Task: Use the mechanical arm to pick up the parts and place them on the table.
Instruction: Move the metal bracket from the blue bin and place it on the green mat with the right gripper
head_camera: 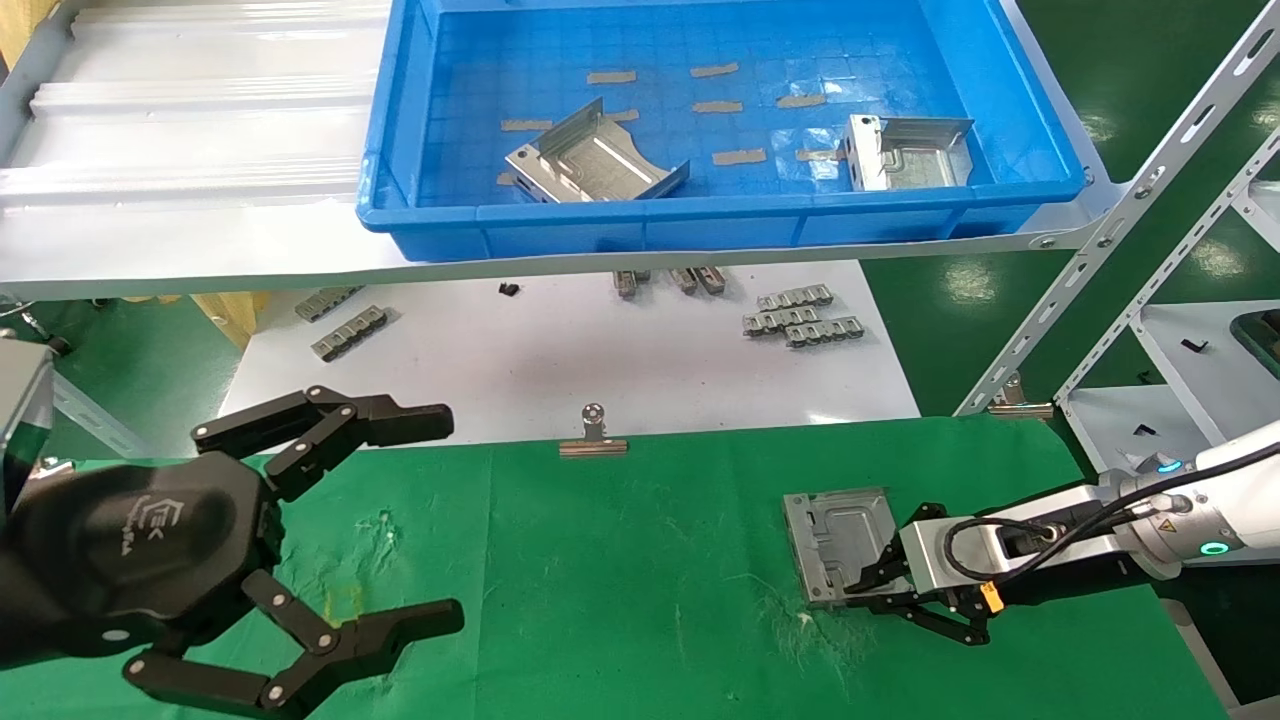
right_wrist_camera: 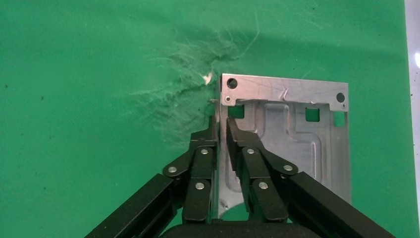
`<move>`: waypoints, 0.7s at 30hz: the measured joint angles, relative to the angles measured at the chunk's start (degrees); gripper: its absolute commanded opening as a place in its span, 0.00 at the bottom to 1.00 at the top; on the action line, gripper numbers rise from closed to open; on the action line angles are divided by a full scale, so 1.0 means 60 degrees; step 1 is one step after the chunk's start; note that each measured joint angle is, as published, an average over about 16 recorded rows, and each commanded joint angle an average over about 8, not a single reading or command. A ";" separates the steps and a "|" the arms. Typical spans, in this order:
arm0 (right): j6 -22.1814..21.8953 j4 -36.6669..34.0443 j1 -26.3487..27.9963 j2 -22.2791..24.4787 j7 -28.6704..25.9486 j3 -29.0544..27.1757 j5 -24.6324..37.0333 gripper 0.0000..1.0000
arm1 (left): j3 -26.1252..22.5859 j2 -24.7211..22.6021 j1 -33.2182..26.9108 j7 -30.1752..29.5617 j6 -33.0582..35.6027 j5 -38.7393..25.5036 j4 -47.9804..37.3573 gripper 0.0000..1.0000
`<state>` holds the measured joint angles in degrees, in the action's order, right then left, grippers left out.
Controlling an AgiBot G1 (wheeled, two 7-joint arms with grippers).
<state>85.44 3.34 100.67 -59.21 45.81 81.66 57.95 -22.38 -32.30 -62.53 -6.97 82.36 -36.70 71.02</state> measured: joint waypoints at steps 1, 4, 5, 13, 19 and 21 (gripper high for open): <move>0.0025 -0.0015 0.0025 -0.0008 0.0036 0.0008 0.0013 1.00 | 0.0000 0.0000 0.0000 0.0000 0.0000 0.0000 0.0000 1.00; 0.0162 -0.0056 0.0115 -0.0019 0.0085 -0.0003 -0.0003 1.00 | 0.0000 0.0000 0.0000 0.0000 0.0000 0.0000 0.0000 1.00; 0.0221 -0.0062 0.0144 -0.0018 0.0084 -0.0013 -0.0020 1.00 | 0.0000 0.0000 0.0000 0.0000 0.0000 0.0000 0.0000 1.00; 0.0743 0.0105 0.0313 0.0133 -0.0395 -0.0259 -0.0454 1.00 | 0.0000 0.0000 0.0000 0.0000 0.0000 0.0000 0.0000 1.00; 0.1012 0.0317 0.0301 0.0314 -0.0988 -0.0524 -0.0934 1.00 | 0.0000 0.0001 0.0001 0.0000 -0.0001 0.0000 -0.0002 1.00; 0.1034 0.0385 0.0284 0.0364 -0.1127 -0.0580 -0.1042 1.00 | 0.0000 0.0001 0.0002 0.0000 -0.0001 0.0001 -0.0002 1.00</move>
<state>91.64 5.65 102.37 -57.03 39.05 78.18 51.70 -22.38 -32.30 -62.52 -6.97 82.35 -36.69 71.01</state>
